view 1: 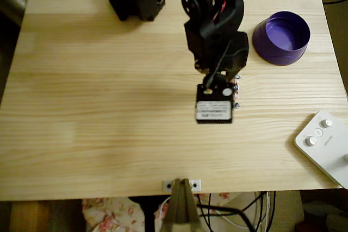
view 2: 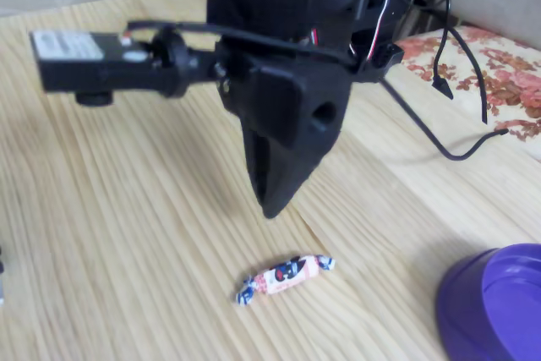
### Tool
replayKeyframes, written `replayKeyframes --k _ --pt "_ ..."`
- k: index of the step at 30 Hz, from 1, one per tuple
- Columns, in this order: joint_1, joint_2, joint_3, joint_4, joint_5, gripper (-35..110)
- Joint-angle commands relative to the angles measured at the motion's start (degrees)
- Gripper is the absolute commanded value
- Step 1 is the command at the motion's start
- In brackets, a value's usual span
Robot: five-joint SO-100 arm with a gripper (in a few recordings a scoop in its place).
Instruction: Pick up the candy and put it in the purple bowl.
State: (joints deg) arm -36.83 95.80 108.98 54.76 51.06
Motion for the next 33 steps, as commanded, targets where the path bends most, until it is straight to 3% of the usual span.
replayKeyframes --k 1,18,33 --pt "-0.97 0.18 -6.68 0.09 5.98 0" --pt "-4.57 -7.12 -15.73 5.62 12.39 11" --pt "-7.65 -15.56 -23.99 7.03 14.85 12"
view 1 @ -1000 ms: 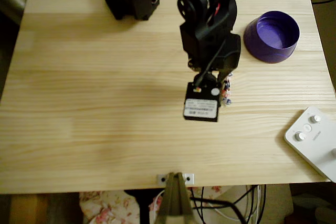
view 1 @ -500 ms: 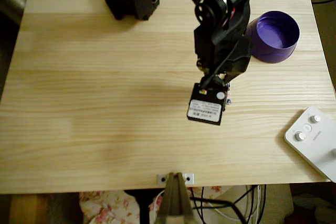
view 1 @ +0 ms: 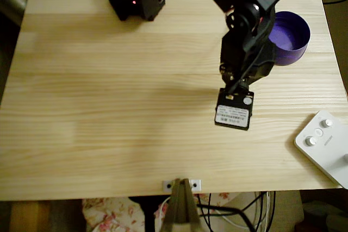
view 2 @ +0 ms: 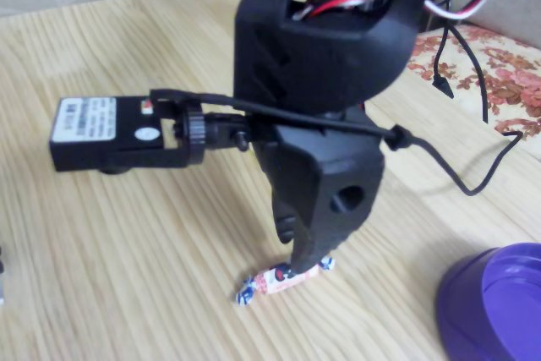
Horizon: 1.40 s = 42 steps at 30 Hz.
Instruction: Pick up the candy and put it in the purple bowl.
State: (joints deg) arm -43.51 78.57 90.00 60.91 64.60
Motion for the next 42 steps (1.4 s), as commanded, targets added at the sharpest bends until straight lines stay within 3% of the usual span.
replayKeyframes --k 1,25,30,42 --pt "-1.05 1.41 -5.19 0.97 1.49 12" --pt "-0.62 -7.82 -11.43 1.76 0.53 12" --pt "-0.44 -9.05 -11.43 0.97 0.18 2" --pt "0.62 0.79 -1.49 -0.62 -0.88 0"
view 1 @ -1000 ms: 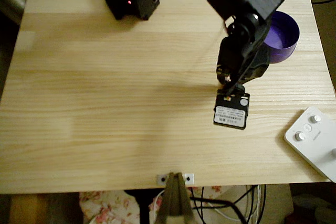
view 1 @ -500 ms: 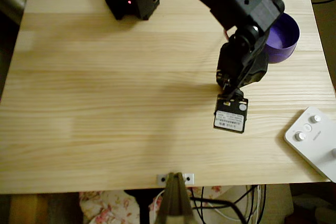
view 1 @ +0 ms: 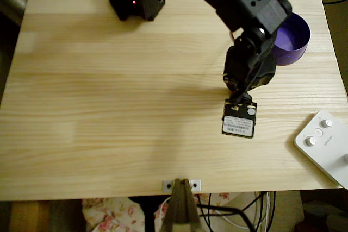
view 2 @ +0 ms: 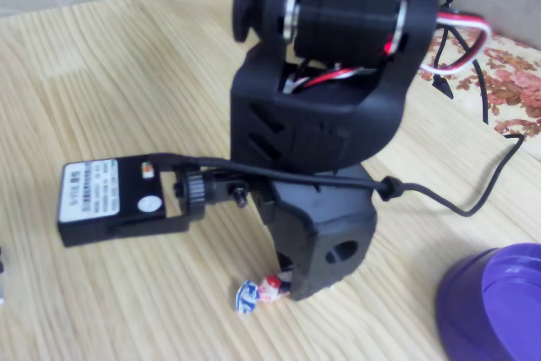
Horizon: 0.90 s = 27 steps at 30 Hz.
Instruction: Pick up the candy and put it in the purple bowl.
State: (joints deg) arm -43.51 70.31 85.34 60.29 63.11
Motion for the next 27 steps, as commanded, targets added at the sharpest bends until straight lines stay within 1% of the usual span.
replayKeyframes --k 1,9,18,27 --pt "0.7 10.9 4.48 0.0 0.18 0" --pt "-0.35 29.97 16.79 -0.88 -6.94 0" --pt "-3.96 51.15 29.62 -5.36 -16.88 -1" --pt "-11.95 56.69 33.57 -8.7 -27.69 -1"
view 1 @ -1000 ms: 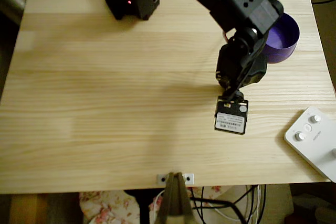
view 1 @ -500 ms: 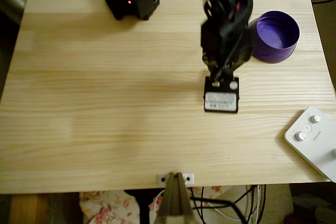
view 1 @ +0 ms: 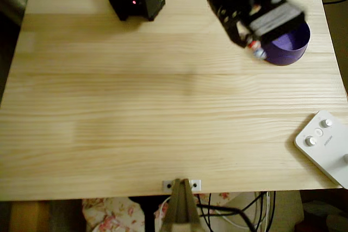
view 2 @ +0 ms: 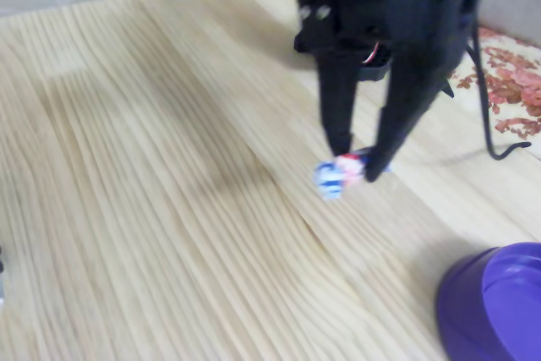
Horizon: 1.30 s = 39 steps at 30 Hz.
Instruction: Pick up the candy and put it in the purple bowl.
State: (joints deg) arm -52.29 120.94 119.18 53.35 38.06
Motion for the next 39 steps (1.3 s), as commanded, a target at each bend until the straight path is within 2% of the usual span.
replayKeyframes --k 1,7,23,39 --pt "-3.96 6.06 -0.18 -2.02 -3.78 -1" --pt "-10.2 5.45 0.97 -6.86 -12.66 -1" --pt "-16.52 -5.89 -5.71 -18.19 -25.84 -1" --pt "-20.39 -19.69 -16.35 -24.08 -26.19 2"
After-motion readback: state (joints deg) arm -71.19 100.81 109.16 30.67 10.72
